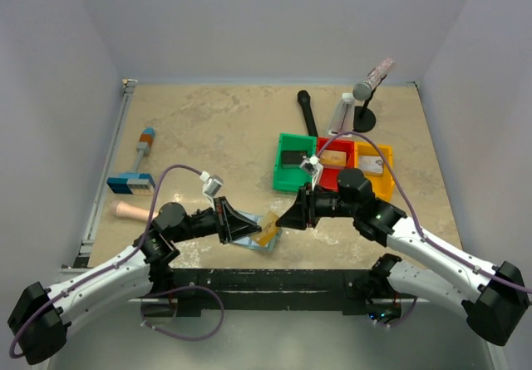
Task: Take the credit cards out of the card holder
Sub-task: Place the credit card in the storage box.
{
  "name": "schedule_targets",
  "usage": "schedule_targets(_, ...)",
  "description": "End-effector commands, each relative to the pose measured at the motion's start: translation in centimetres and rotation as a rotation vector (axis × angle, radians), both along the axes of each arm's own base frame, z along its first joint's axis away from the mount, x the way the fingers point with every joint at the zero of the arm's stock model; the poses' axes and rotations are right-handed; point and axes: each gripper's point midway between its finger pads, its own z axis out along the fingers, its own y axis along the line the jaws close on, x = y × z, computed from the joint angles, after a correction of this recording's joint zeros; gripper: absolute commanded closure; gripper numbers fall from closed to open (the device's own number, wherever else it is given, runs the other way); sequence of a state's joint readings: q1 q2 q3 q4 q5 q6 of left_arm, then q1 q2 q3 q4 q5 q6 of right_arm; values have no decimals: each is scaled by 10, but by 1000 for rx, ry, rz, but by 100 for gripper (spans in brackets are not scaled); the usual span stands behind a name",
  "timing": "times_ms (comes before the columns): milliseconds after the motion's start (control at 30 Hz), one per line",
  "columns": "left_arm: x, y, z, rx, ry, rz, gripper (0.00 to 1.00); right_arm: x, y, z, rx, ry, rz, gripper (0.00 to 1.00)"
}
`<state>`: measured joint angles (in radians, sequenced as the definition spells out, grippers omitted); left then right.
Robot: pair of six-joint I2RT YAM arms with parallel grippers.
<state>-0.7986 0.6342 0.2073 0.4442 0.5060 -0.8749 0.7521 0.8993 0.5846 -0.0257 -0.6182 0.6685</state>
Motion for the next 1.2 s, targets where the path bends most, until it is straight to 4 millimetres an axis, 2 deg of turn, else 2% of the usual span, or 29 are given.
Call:
schedule_targets(0,0,-3,35,-79,-68,-18,100,-1,4,17,65,-33,24,68)
schedule_targets(300,-4,-4,35,-89,-62,-41,100,-9,5,23,102,-43,71,95)
schedule_targets(333,-3,-4,35,-88,-60,-39,95,-9,5,23,105,-44,71,99)
schedule_targets(467,3,0,37,-91,-54,-9,53,-10,0,24,98,-50,61,100)
schedule_targets(567,15,6,39,-78,-43,62,37,-1,-8,22,74,-53,-3,100)
schedule_targets(667,37,22,32,-45,-9,223,33,25,-31,15,13,-44,-184,100)
schedule_targets(767,55,41,21,-5,16,385,33,54,-64,8,-73,-41,-422,100)
schedule_targets(833,61,50,15,18,34,447,34,70,-89,4,-153,-22,-567,100)
schedule_targets(967,62,55,10,32,51,475,35,106,-133,-4,-224,40,-815,100)
schedule_targets(1167,59,55,6,46,57,463,37,141,-174,-9,-214,89,-1028,100)
